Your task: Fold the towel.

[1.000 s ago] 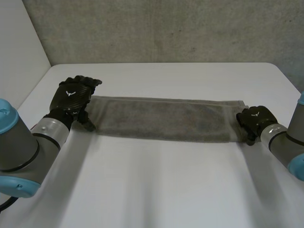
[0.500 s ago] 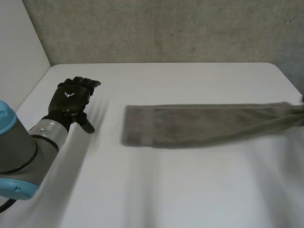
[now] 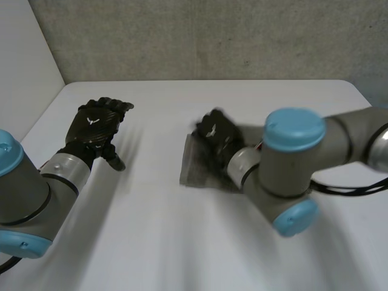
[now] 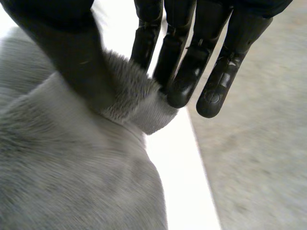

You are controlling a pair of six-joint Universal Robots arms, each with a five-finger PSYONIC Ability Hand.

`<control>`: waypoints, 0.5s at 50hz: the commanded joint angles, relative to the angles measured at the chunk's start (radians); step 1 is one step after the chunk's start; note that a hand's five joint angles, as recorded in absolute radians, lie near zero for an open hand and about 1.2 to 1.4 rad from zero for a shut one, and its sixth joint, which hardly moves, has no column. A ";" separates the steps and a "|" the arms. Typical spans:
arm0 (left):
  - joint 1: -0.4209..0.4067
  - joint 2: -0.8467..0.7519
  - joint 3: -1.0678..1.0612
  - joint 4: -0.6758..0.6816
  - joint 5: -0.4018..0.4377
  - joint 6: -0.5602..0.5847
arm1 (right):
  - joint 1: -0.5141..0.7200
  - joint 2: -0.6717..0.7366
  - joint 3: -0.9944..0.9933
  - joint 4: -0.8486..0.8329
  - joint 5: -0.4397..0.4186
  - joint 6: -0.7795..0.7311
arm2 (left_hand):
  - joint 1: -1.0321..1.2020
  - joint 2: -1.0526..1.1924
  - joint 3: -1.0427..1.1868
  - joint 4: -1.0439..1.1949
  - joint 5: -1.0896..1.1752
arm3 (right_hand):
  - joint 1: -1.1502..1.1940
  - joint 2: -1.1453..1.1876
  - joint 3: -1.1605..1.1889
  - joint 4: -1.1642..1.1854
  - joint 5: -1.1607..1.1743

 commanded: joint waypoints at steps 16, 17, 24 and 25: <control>-0.001 -0.004 0.001 0.002 0.001 0.003 | -0.295 -0.227 0.361 0.014 0.008 0.213 | -0.088 -0.073 -0.062 -0.078 -0.213 | -0.772 -0.763 -0.806 -0.802 -0.791; -0.002 -0.005 -0.001 0.002 0.001 0.003 | -0.320 -0.224 0.387 0.014 0.005 0.210 | -0.088 -0.073 -0.062 -0.078 -0.213 | -0.772 -0.763 -0.806 -0.802 -0.791; -0.014 -0.010 -0.001 0.002 0.001 0.003 | -0.400 -0.185 0.424 0.004 0.005 0.204 | -0.088 -0.073 -0.062 -0.078 -0.213 | -0.459 -0.450 -0.493 -0.490 -0.479; -0.016 -0.010 -0.001 0.002 0.001 0.003 | -0.406 -0.151 0.413 0.004 0.019 0.203 | -0.088 -0.073 -0.062 -0.078 -0.213 | -0.326 -0.317 -0.359 -0.356 -0.345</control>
